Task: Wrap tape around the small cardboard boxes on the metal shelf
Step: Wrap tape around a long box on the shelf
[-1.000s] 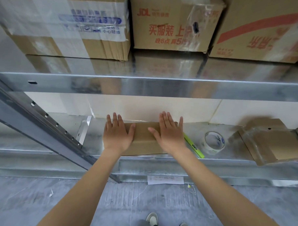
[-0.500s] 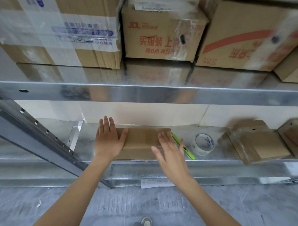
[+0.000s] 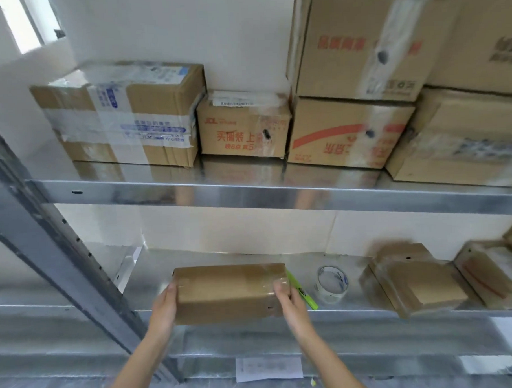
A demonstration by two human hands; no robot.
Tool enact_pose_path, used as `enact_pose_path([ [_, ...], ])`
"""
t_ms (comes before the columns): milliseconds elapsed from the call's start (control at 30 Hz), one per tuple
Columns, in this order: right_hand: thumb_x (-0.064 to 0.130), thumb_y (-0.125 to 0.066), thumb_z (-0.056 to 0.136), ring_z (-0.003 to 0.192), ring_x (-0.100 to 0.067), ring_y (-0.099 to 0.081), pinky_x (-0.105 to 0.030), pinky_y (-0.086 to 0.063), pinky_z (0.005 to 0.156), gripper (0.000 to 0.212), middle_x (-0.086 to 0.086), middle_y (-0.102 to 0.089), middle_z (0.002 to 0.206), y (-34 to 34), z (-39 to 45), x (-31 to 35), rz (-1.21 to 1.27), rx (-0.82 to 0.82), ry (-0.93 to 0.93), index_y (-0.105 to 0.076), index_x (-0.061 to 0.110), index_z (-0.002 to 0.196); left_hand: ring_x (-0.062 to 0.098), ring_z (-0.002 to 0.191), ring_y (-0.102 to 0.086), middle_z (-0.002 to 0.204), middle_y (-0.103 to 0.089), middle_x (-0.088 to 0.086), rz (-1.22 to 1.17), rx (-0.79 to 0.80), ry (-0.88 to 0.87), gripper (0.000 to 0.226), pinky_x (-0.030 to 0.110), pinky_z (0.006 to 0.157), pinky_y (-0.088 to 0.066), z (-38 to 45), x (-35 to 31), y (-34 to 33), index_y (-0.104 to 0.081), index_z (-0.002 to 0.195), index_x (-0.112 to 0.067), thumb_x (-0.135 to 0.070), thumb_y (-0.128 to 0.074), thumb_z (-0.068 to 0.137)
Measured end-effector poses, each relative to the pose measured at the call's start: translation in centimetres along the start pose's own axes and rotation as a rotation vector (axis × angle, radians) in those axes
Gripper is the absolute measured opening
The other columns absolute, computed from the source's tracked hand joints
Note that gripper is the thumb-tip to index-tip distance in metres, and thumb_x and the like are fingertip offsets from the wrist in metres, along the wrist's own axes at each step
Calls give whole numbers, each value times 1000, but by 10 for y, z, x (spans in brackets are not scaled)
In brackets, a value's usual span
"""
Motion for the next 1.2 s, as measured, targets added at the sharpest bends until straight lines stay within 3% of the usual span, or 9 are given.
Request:
enact_pose_path([
  [233,59,-49,92,135,-11,-38,-29,-29,107,67,12,-43,147,64,-72,-5,29,-31,83,-33,28,149,31,135,-38,147,-41,15,-6,-41,-28,54,44,111,-28,-85,-12,-19,-34,147,-10,-43,-27,105],
  [467,60,-48,90,140,-13,-32,-32,-26,113,69,7,-38,152,147,-146,17,104,-87,201,-39,24,147,26,137,-39,149,-43,8,-94,-10,-186,53,40,111,-28,-179,-62,-48,-45,144,-14,-45,-30,104],
  [633,71,-50,77,142,-13,-29,-39,-22,118,87,8,-34,154,197,-196,60,115,-128,341,-37,23,148,25,130,-46,142,-51,7,-193,39,-282,49,36,105,-32,-239,-110,-62,-51,138,-17,-46,-34,104],
  [733,70,-44,82,141,-15,-30,-38,-23,116,79,7,-36,152,226,-220,93,125,-194,424,-39,24,147,26,127,-47,139,-52,8,-231,63,-375,47,37,107,-33,-271,-153,-64,-52,136,-16,-45,-36,103],
  [833,62,-36,92,121,-16,-47,-32,-35,99,56,6,-53,131,256,-243,137,87,-271,520,-50,28,135,21,117,-52,126,-57,1,-218,69,-525,42,36,102,-39,-308,-207,-59,-59,124,-24,-52,-38,100],
  [967,55,-37,97,90,3,-54,-18,-40,70,31,18,-61,100,297,-284,209,106,-302,694,-59,36,106,6,102,-54,111,-60,-14,-235,134,-732,22,27,85,-41,-358,-292,-55,-64,95,-38,-47,-44,100],
  [1033,47,-43,99,85,2,-57,-20,-41,69,28,16,-65,92,321,-302,247,133,-327,770,-64,29,93,10,106,-55,111,-61,-10,-240,143,-813,25,27,87,-44,-375,-332,-54,-68,102,-31,-43,-45,100],
  [1133,29,-52,95,78,-7,-57,-29,-42,75,21,8,-63,80,355,-324,303,159,-392,876,-61,17,80,17,121,-52,129,-59,1,-277,165,-905,33,38,108,-41,-395,-391,-59,-60,129,-18,-25,-42,102],
  [1200,18,-52,92,74,-5,-57,-27,-43,74,14,7,-62,77,370,-331,335,171,-402,933,-59,14,81,15,117,-56,128,-60,3,-287,225,-976,34,34,102,-45,-407,-424,-70,-55,127,-23,-11,-35,102],
])
Point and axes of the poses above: each hand's wrist, its own z-axis towards the middle knuckle, its own y-axis out of the back of the hand, x = y × z, the point moved 10 cm from there along z, towards the middle knuckle
